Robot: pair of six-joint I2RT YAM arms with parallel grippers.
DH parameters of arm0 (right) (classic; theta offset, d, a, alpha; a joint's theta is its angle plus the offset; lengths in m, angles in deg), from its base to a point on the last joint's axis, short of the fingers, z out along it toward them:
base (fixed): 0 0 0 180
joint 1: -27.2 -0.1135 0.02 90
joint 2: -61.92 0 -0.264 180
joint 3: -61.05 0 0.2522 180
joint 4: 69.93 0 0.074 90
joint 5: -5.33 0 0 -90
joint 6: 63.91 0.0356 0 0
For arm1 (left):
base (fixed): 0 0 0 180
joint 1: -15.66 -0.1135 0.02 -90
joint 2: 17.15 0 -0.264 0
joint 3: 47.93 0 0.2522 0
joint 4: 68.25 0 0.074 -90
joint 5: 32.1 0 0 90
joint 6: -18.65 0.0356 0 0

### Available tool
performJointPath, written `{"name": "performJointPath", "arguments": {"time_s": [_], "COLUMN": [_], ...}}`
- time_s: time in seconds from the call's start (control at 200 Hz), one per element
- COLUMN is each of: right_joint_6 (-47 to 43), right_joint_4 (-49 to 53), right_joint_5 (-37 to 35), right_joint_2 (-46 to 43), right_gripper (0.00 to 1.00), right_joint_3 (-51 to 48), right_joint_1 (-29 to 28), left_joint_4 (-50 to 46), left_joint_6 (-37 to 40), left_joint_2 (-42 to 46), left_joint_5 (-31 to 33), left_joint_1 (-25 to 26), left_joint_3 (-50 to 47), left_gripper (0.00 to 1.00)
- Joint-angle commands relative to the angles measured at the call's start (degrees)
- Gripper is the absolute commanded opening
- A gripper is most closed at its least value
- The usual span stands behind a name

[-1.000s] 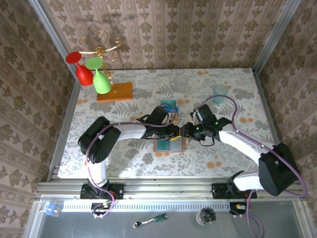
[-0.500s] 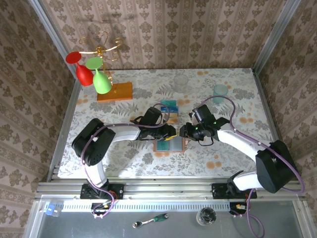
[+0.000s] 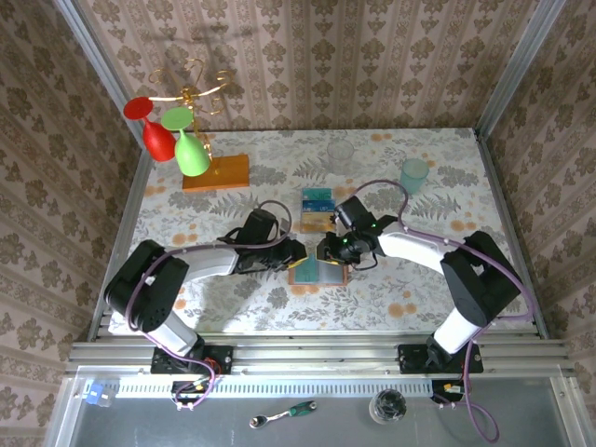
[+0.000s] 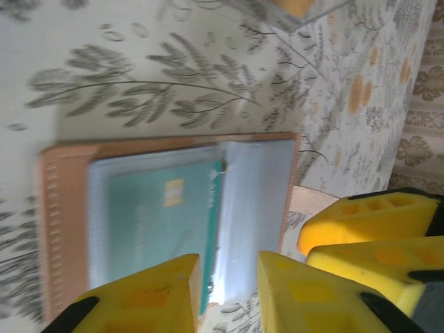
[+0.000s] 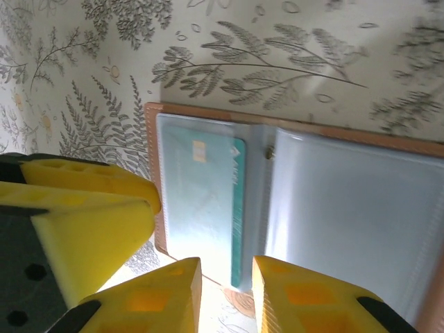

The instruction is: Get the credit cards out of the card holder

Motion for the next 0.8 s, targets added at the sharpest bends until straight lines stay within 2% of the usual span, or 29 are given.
{"name": "performJointPath", "arguments": {"time_s": [0.0,0.3,0.47,0.795], "right_joint_6": [1.3,1.5,0.5,-1.3], "right_joint_4": [-1.9,-3.5,-3.1,-6.5], "right_joint_5": [1.9,2.3,-0.1,0.2], "right_joint_2": [2.8,5.9,6.4,7.9], "right_gripper": [0.27,0.26,0.25,0.24], "right_joint_3": [2.3,1.8,-0.1,-4.2], "right_joint_1": [-0.8,-0.8,-0.4,0.1], "left_joint_4": [-1.8,-1.3,-1.4,-2.3], "left_joint_6": [2.2,2.6,2.5,2.7], "left_joint_2": [1.9,1.5,1.7,2.3], "left_joint_5": [1.2,1.0,1.1,1.2], "left_joint_1": [-1.1,-2.0,-1.9,-1.9], "left_joint_3": [-1.8,-3.7,-4.2,-3.4], "left_gripper": [0.26,0.24,0.23,0.21]}}
